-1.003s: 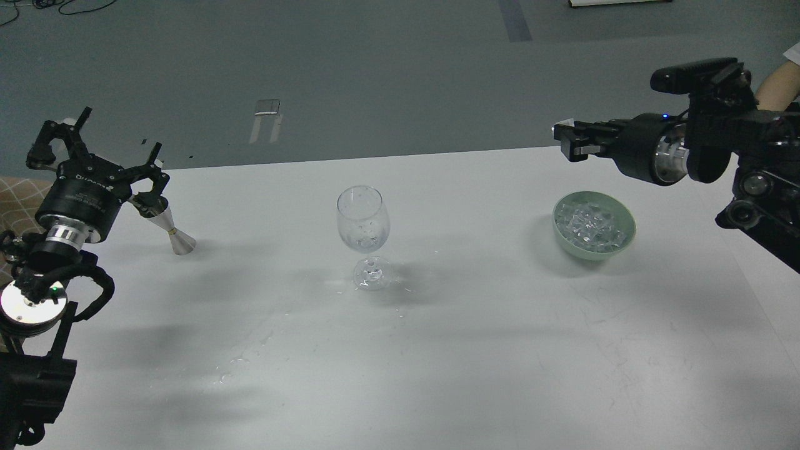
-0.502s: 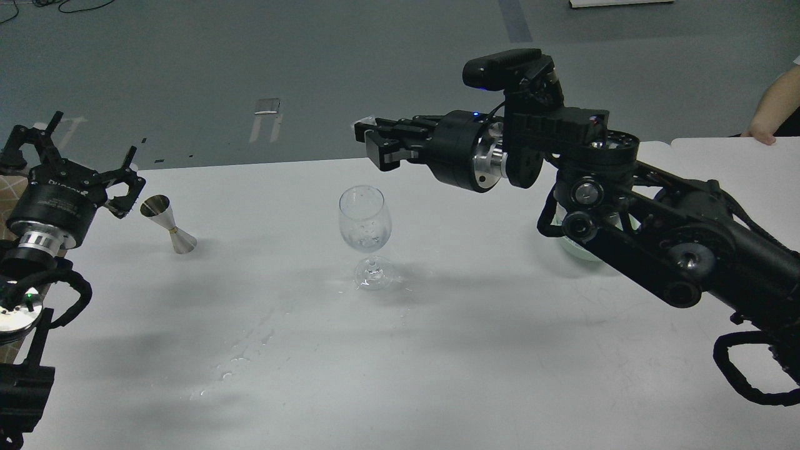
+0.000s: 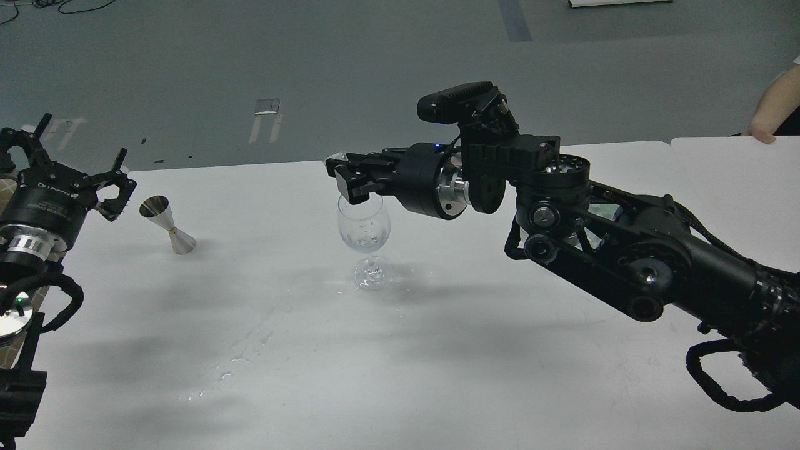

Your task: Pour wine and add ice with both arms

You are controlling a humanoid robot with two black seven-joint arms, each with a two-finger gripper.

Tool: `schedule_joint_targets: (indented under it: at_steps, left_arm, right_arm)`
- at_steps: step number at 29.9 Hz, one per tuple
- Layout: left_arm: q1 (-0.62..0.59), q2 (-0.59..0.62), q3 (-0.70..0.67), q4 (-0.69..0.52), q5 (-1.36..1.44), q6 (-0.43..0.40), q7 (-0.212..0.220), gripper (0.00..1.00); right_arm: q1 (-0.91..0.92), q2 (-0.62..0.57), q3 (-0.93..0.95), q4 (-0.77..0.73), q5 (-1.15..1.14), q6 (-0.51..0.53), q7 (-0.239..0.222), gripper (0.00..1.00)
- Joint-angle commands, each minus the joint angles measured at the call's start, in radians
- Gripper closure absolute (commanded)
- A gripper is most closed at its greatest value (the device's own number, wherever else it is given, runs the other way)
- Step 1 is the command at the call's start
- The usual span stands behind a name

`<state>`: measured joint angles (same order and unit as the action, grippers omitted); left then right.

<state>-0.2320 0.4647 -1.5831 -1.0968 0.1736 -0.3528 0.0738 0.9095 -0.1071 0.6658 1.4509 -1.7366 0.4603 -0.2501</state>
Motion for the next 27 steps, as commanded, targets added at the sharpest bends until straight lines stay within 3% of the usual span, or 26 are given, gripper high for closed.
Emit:
schedule_joint_targets:
  at_steps: [1,16,17,20,27]
  left_arm:
    - [0.000,-0.001,0.000,0.000,0.000,-0.002,0.000,0.02]
    - [0.003,-0.003,0.000,0.000,0.000,-0.002,0.000,0.02]
    - [0.003,-0.003,0.000,0.000,0.000,-0.002,0.000,0.02]
    - [0.003,-0.001,0.000,0.000,0.000,-0.002,0.000,0.02]
    - [0.002,-0.004,0.002,0.003,0.000,-0.002,-0.002,0.02]
  right_arm:
    - [0.002,-0.003,-0.002,0.006,0.002,0.001,-0.017,0.74]
    - [-0.006,-0.016,-0.003,0.000,0.000,0.001,-0.029,0.66]
    - [-0.008,-0.014,-0.003,-0.001,0.000,0.001,-0.029,0.63]
    - [-0.009,-0.014,-0.002,-0.001,0.000,0.001,-0.029,0.43]
    - [-0.001,-0.010,0.001,-0.001,0.000,0.000,-0.029,0.33]
